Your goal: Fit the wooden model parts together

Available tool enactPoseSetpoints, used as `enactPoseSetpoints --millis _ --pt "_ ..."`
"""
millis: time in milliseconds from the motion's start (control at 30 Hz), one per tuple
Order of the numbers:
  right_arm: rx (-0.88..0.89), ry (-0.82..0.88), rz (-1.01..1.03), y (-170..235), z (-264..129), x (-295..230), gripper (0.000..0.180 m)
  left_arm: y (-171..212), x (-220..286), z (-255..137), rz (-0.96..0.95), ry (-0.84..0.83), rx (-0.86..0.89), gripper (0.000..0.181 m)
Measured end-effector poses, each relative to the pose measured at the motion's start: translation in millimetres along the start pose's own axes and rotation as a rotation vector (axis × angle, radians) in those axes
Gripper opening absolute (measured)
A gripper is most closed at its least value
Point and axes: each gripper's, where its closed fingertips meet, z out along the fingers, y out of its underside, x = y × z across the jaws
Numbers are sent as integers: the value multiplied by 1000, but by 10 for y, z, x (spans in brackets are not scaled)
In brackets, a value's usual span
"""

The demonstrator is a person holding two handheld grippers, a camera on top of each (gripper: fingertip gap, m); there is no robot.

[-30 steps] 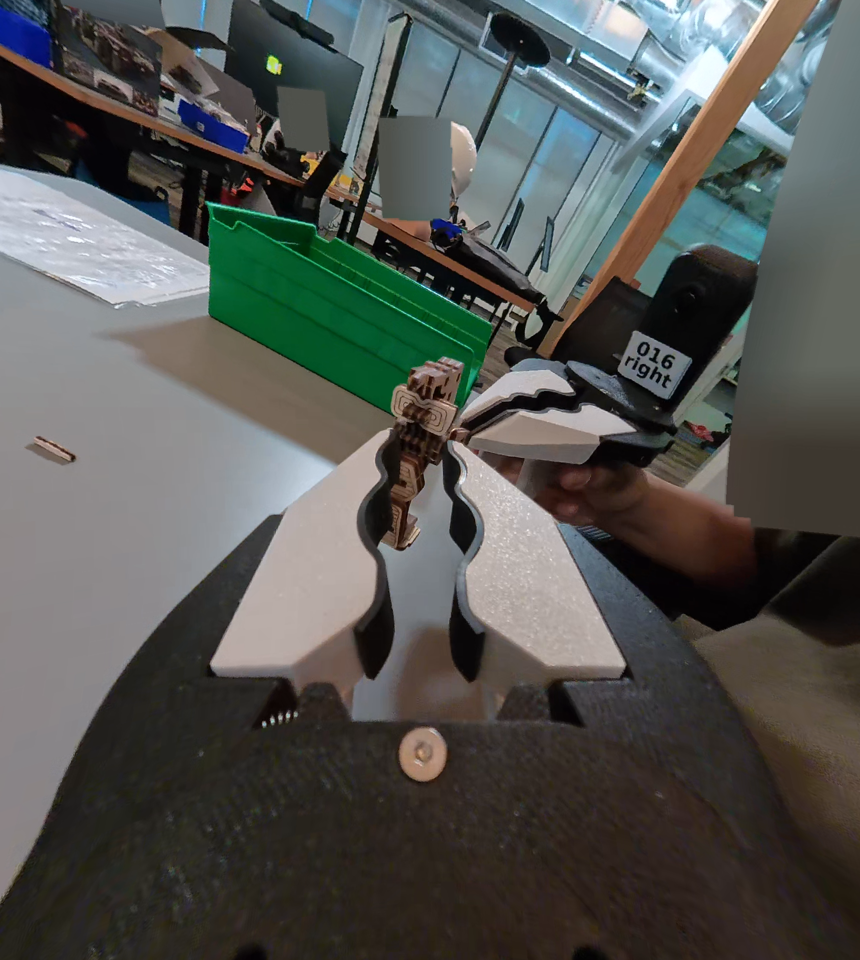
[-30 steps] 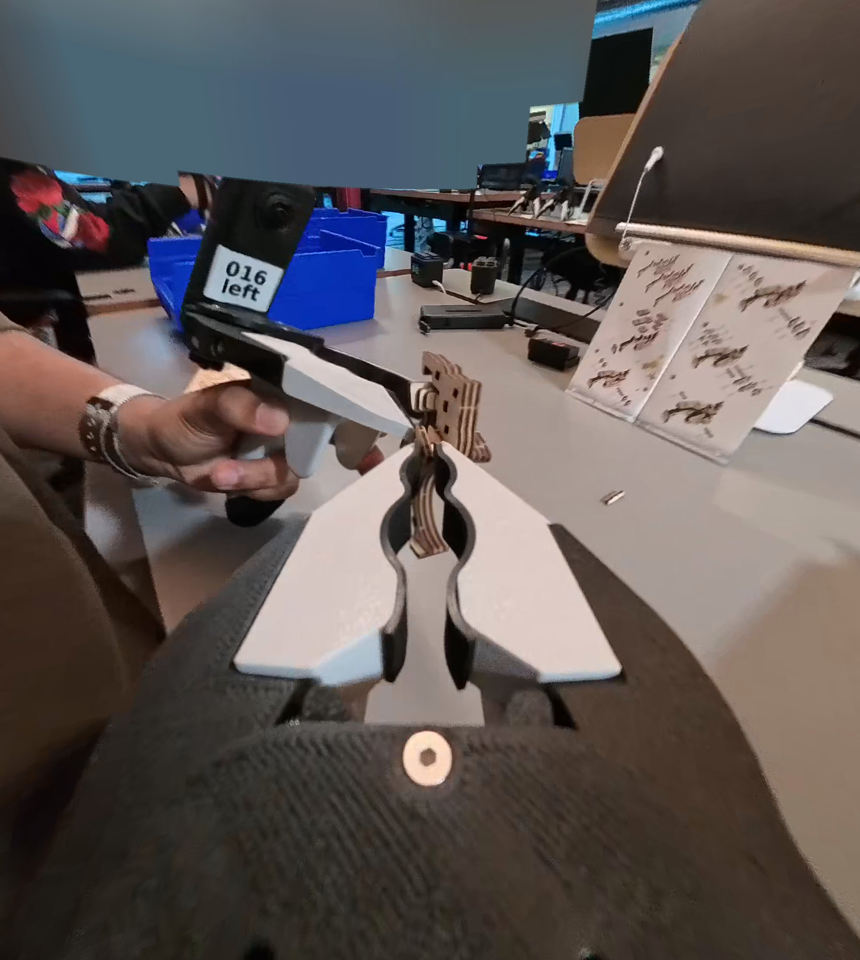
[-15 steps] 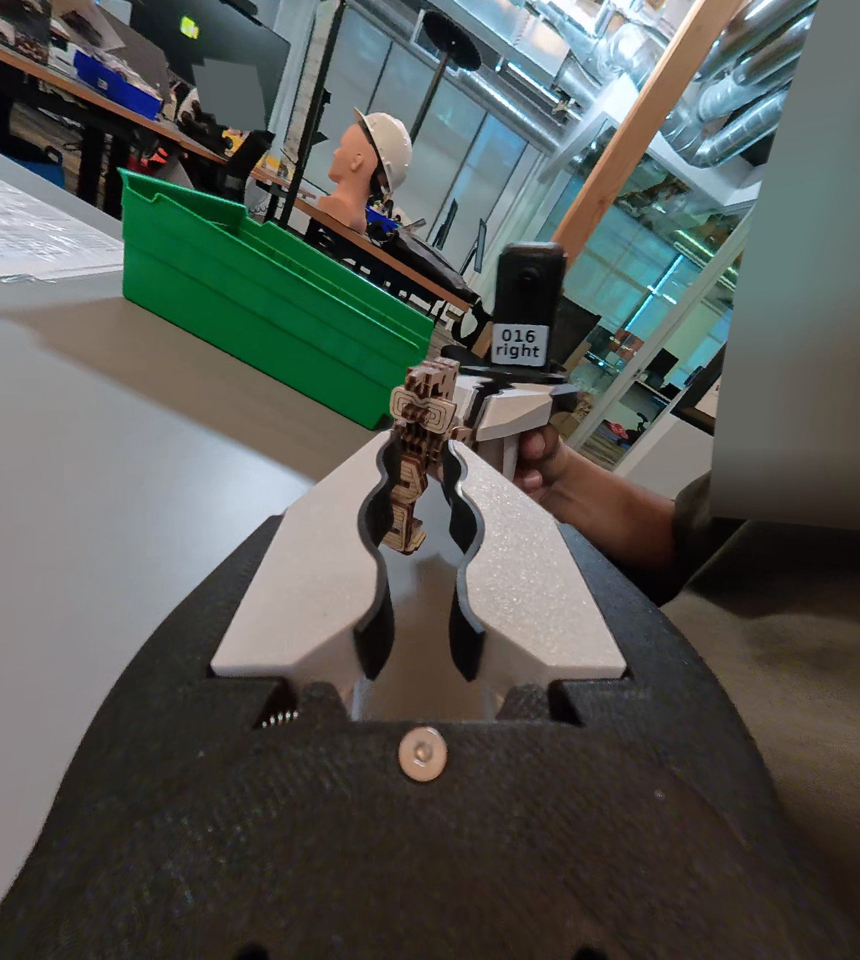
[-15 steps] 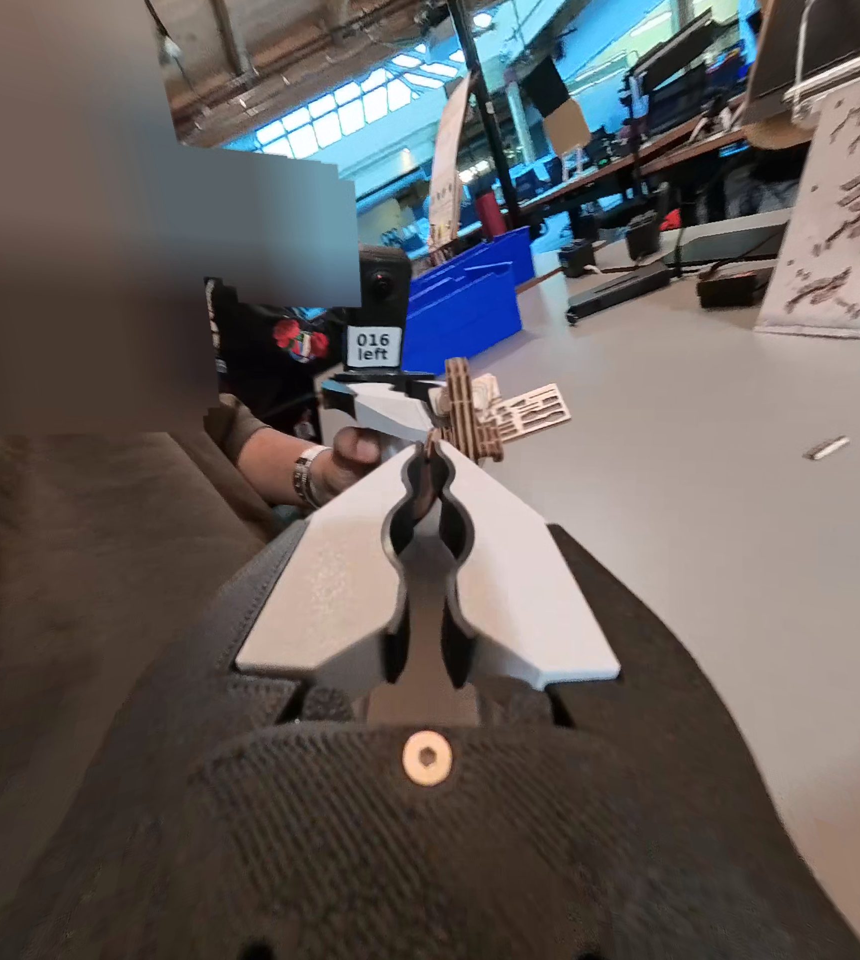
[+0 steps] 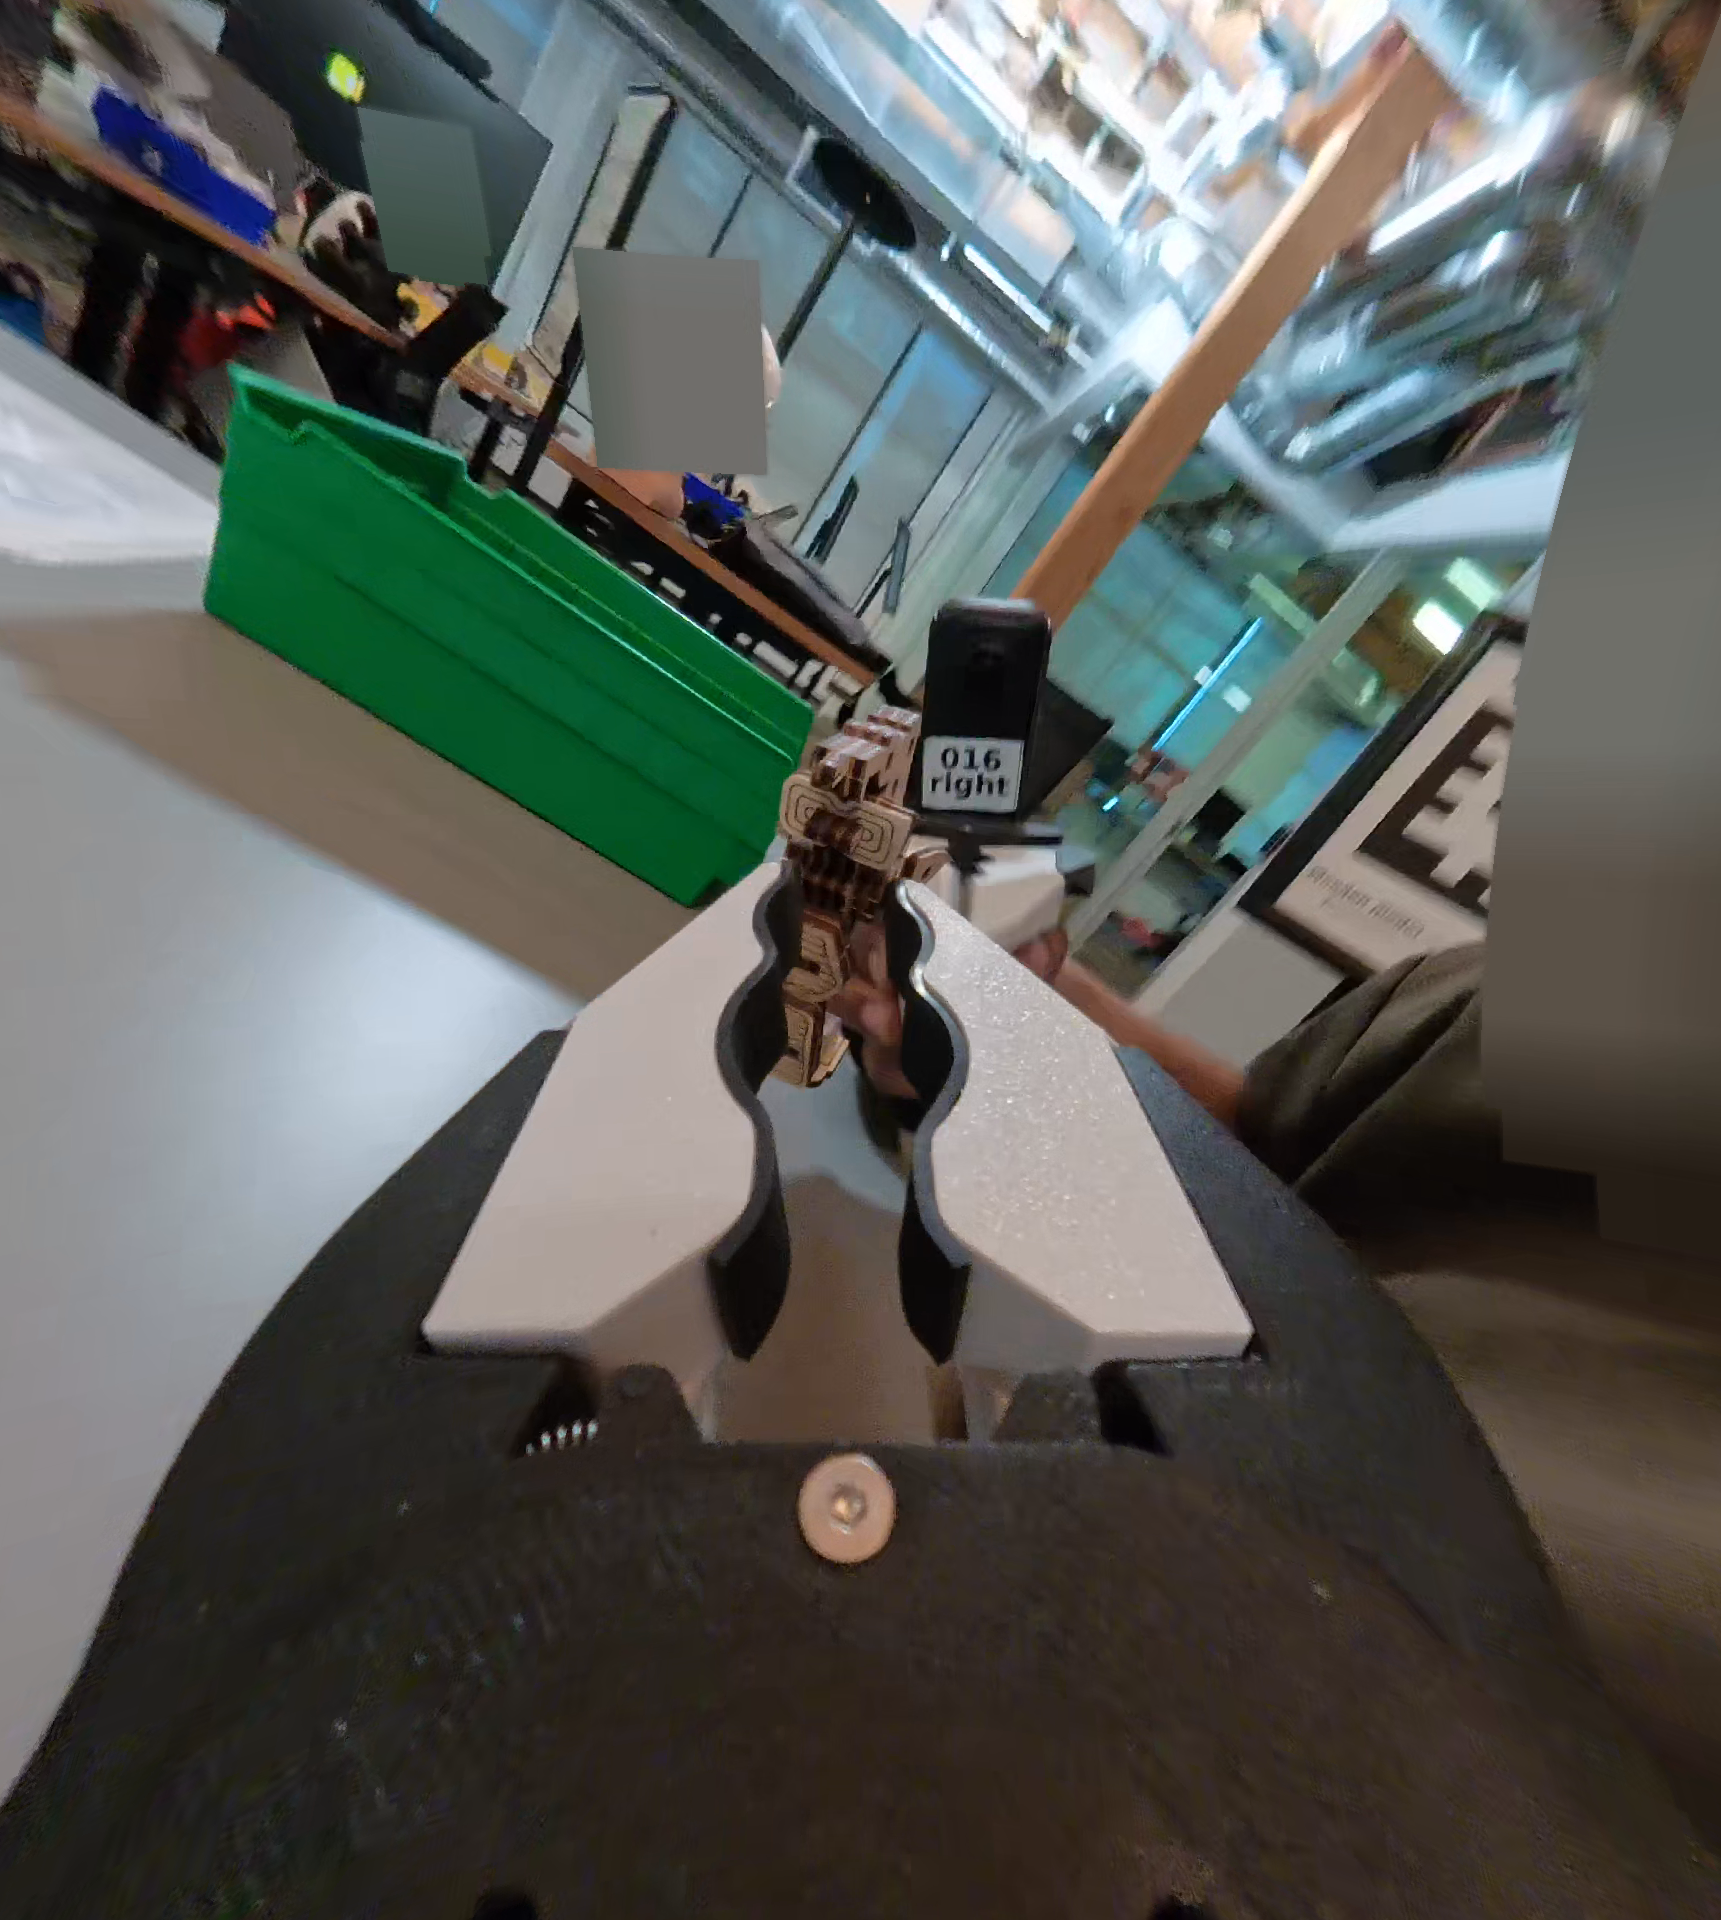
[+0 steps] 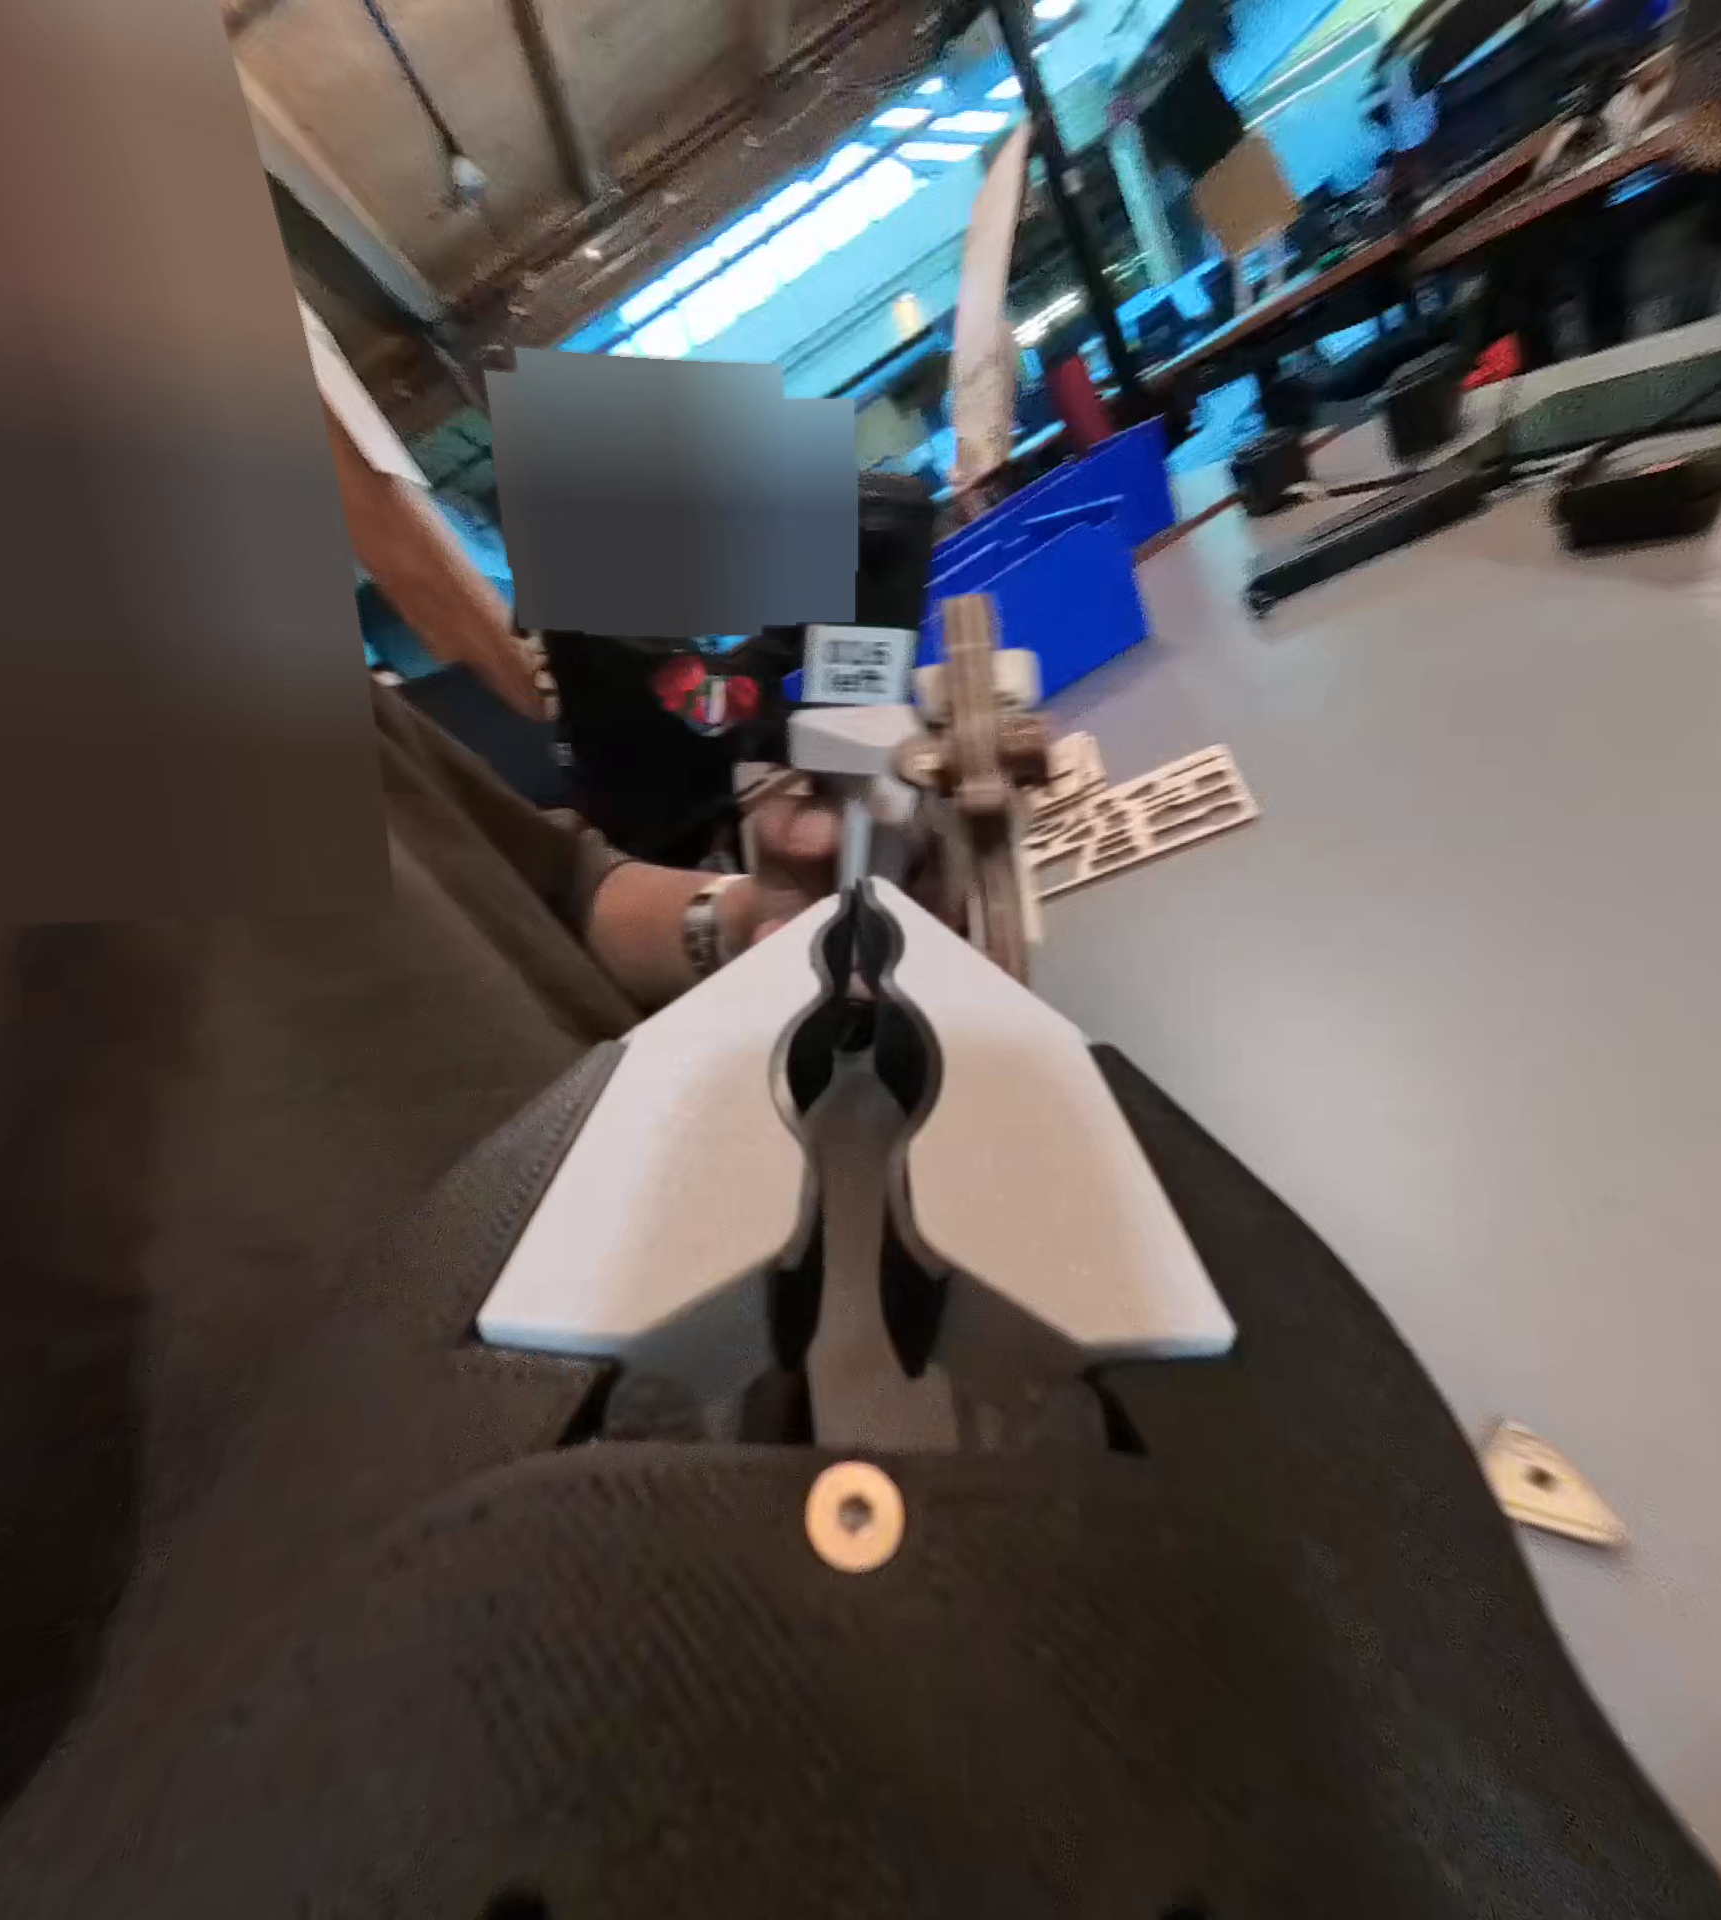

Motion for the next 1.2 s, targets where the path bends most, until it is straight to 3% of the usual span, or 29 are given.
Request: enactPoseSetpoints --millis 100,433,1200 --pt "74 138 -113 -164 -124 169 0 97 20 43 133 -68 -50 13" --pt "-9 297 -360 -66 1 200 9 126 -92 55 109 -94 -40 13" --pt "-80 315 -365 59 8 293 1 242 -180 84 98 -136 -97 14"
